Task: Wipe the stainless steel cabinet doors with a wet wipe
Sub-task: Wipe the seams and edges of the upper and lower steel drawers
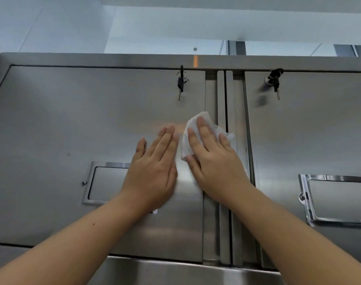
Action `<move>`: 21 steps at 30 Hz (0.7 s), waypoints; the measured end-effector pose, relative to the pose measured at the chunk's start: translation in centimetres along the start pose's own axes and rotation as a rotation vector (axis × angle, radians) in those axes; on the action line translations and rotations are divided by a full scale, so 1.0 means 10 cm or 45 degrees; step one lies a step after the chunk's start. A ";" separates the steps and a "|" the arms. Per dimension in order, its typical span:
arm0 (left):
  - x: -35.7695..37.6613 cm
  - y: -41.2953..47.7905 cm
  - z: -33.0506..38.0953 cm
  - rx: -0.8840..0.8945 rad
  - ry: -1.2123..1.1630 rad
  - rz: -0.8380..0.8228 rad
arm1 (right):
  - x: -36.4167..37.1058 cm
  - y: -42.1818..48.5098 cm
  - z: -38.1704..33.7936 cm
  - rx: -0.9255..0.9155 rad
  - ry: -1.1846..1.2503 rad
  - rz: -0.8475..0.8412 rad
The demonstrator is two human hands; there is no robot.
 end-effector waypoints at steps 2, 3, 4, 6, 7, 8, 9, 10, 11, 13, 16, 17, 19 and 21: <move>0.01 -0.01 0.00 -0.008 0.015 -0.013 | -0.01 -0.03 -0.01 0.040 0.035 -0.002; 0.01 -0.01 0.00 -0.007 0.024 -0.018 | -0.02 -0.07 -0.03 0.052 0.052 0.007; 0.01 -0.02 0.00 -0.003 0.033 -0.021 | -0.04 -0.14 -0.06 0.053 0.065 0.014; 0.01 -0.04 0.00 0.005 0.042 -0.031 | -0.07 -0.30 -0.13 0.030 0.077 0.015; 0.02 -0.05 0.00 0.006 0.043 -0.039 | -0.08 -0.39 -0.18 0.013 0.081 0.014; 0.02 -0.06 0.00 0.007 0.040 -0.048 | -0.09 -0.46 -0.21 0.004 0.083 0.011; 0.02 -0.07 0.00 0.006 0.036 -0.057 | -0.09 -0.51 -0.24 0.003 0.085 0.007; 0.02 -0.07 -0.01 0.002 0.028 -0.064 | -0.10 -0.54 -0.26 0.007 0.086 0.002; 0.02 -0.08 0.00 -0.005 0.018 -0.070 | -0.09 -0.56 -0.27 0.010 0.082 -0.004; 0.02 -0.08 0.00 -0.014 0.002 -0.075 | -0.09 -0.57 -0.27 0.008 0.072 -0.024; 0.00 -0.09 0.01 -0.008 0.009 -0.059 | -0.10 -0.53 -0.24 0.033 0.113 -0.042; 0.00 -0.09 0.01 -0.007 0.016 -0.053 | -0.10 -0.51 -0.23 0.055 0.137 -0.035; -0.03 -0.09 0.01 -0.007 0.037 -0.037 | -0.12 -0.53 -0.26 0.075 0.168 0.004; -0.05 -0.11 0.02 -0.007 0.047 -0.026 | -0.11 -0.67 -0.33 0.047 0.161 0.045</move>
Point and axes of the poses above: each hand's wrist, its own y-axis towards the middle knuckle, its own x-axis out of the palm, z = x × y, the point moved 8 cm from there along y, towards the middle knuckle, and after that the axes turned 14 degrees about y, right-handed, at the moved point
